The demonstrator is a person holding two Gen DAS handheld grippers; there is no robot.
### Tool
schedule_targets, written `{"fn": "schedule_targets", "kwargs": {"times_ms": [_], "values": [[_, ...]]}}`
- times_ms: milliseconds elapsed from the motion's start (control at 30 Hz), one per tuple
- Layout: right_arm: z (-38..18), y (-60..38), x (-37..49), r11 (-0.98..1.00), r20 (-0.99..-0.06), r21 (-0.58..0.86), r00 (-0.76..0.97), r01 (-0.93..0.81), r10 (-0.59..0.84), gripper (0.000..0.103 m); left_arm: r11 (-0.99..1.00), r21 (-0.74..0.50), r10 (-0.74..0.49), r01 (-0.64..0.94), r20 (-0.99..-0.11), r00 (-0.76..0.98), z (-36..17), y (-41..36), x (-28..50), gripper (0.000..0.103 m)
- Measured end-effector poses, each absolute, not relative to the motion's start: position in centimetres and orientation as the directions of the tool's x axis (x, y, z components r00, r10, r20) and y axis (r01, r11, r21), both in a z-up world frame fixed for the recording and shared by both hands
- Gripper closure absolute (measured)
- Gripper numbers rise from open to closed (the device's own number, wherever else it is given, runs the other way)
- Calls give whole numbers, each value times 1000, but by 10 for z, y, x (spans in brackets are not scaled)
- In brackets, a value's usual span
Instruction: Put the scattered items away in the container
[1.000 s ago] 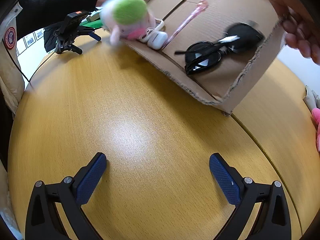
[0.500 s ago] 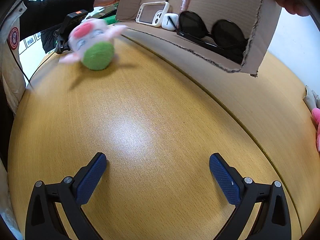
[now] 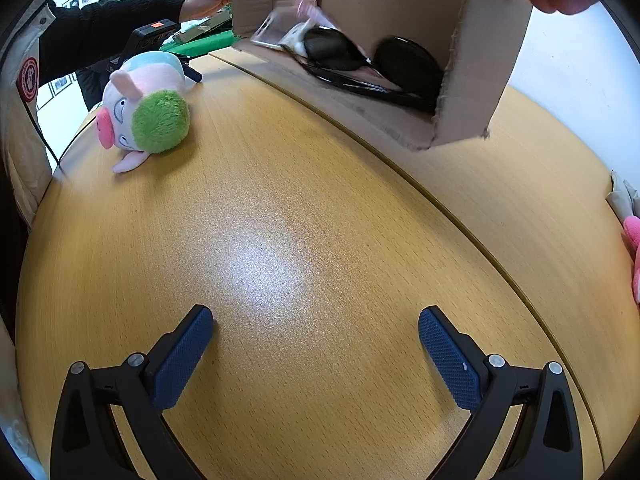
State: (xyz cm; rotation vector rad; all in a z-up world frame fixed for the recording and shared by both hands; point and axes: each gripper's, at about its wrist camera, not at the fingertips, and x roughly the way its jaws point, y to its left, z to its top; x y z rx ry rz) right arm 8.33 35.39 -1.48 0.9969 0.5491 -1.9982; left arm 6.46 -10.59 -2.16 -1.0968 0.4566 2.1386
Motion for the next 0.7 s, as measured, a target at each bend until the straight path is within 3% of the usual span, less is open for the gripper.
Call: {"fn": "schedule_targets", "kwargs": {"times_ms": [700], "values": [[-15, 351, 85, -576, -806, -22, -356, 817, -473, 0, -706, 1, 412, -708, -813, -412, -21, -107, 65, 0]]}}
